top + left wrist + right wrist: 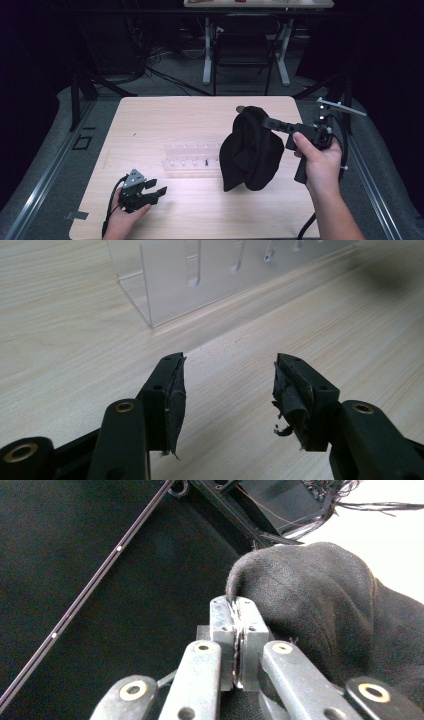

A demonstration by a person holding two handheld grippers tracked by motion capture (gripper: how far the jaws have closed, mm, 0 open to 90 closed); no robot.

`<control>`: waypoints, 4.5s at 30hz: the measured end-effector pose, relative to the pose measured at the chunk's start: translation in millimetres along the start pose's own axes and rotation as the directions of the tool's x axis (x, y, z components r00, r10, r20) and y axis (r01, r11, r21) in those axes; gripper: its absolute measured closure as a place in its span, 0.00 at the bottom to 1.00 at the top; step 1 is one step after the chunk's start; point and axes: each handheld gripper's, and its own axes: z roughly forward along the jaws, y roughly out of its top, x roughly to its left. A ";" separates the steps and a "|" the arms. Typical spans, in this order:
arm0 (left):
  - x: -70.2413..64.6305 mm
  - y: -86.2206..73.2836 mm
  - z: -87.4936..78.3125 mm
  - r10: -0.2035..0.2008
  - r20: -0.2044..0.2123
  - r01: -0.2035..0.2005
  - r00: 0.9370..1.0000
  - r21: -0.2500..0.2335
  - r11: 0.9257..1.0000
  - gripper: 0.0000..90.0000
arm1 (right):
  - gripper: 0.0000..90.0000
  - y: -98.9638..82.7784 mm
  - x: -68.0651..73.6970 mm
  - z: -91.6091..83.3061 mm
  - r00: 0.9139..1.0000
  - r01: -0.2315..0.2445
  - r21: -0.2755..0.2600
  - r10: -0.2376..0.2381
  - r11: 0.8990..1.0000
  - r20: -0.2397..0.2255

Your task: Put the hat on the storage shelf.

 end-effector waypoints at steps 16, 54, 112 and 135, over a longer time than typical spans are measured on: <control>1.3 0.8 -0.4 0.003 0.006 -0.003 1.000 -0.003 1.000 0.52 | 0.98 26.4 0.7 23.7 0.998 0.016 -0.043 -0.014 0.999 0.054; -45.6 55.9 8.2 0.133 0.095 -0.122 0.987 -0.111 0.986 0.57 | 0.98 33.3 -3.2 65.8 0.994 0.027 -0.048 -0.022 0.998 0.104; -104.6 103.2 62.9 0.248 0.104 -0.237 0.963 -0.112 0.965 0.91 | 0.98 16.7 22.1 83.6 0.995 0.073 -0.005 -0.073 0.997 0.067; -101.0 88.0 63.1 0.271 0.036 -0.265 0.962 -0.121 0.957 0.95 | 0.96 11.2 30.0 100.5 0.997 0.075 0.041 -0.075 0.996 -0.019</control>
